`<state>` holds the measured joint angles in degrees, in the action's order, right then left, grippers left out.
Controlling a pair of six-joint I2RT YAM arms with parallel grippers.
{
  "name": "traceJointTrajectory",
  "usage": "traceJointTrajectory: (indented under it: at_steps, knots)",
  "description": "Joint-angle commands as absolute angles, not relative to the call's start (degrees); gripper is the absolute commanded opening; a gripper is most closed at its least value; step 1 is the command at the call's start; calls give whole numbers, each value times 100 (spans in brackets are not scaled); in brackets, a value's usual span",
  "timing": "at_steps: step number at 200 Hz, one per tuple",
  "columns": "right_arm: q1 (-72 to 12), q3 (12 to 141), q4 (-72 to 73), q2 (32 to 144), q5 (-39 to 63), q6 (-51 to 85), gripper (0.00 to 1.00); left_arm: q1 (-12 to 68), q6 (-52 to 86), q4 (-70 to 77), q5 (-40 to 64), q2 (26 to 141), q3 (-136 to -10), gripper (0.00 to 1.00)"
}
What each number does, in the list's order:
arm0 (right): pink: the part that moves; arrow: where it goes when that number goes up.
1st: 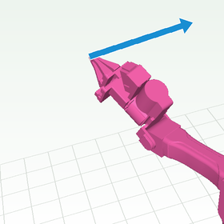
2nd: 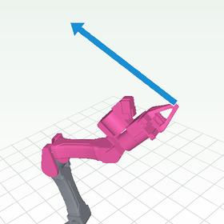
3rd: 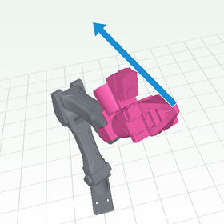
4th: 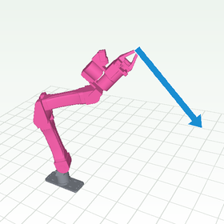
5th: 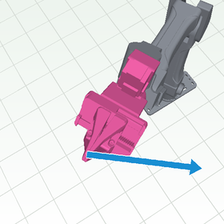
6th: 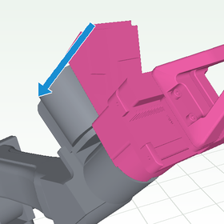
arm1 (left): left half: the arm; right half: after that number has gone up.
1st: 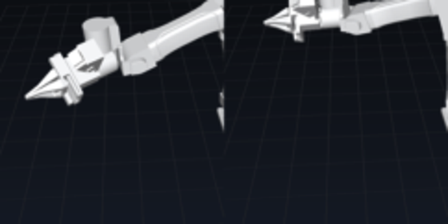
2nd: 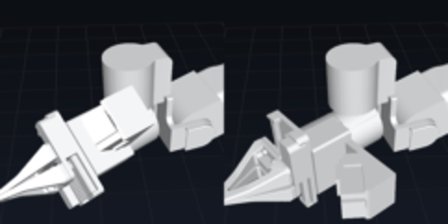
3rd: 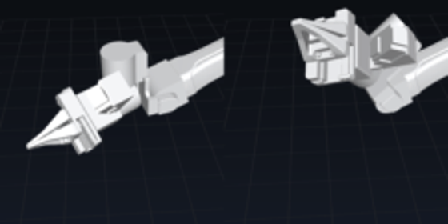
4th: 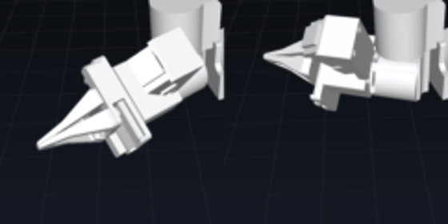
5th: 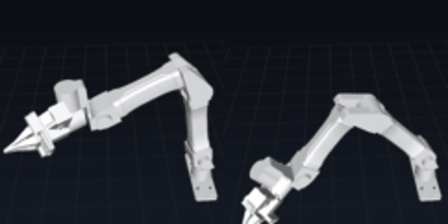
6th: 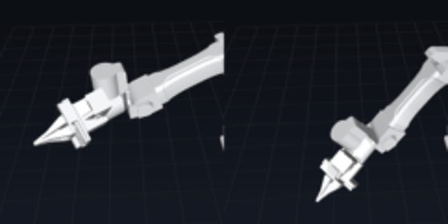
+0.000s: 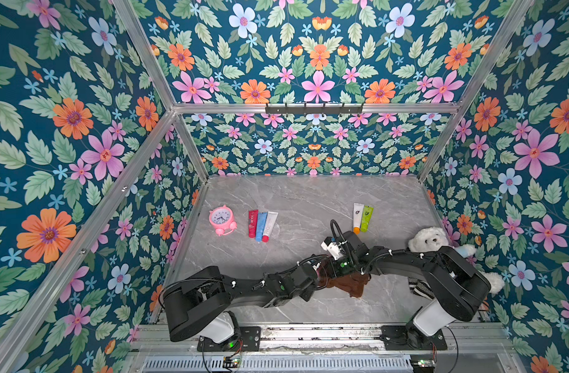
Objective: Wipe the surface of the toothpaste tube
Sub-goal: Wipe the dirt from the toothpaste tube.
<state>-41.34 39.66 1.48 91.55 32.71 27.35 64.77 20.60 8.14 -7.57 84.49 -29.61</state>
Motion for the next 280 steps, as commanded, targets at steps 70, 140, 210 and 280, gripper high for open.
traceJointTrajectory:
  at_steps: [70, 140, 210, 280]
  knots:
    - [-3416, 4089, 10, 9263, 3291, 2754, 0, 6478, 1960, 710, -677, 8355, -2887, 0]
    - [-3063, 4927, -1003, 9431, 3089, 2006, 0, 6504, 1951, 719, -698, 8382, -2896, 0]
    - [-3709, 4455, -767, 9601, 3241, 2143, 0, 6504, 1951, 719, -677, 8464, -2930, 0]
    - [-4209, 3769, 475, 9449, 3597, 2865, 0, 6504, 1934, 724, -650, 8519, -2959, 0]
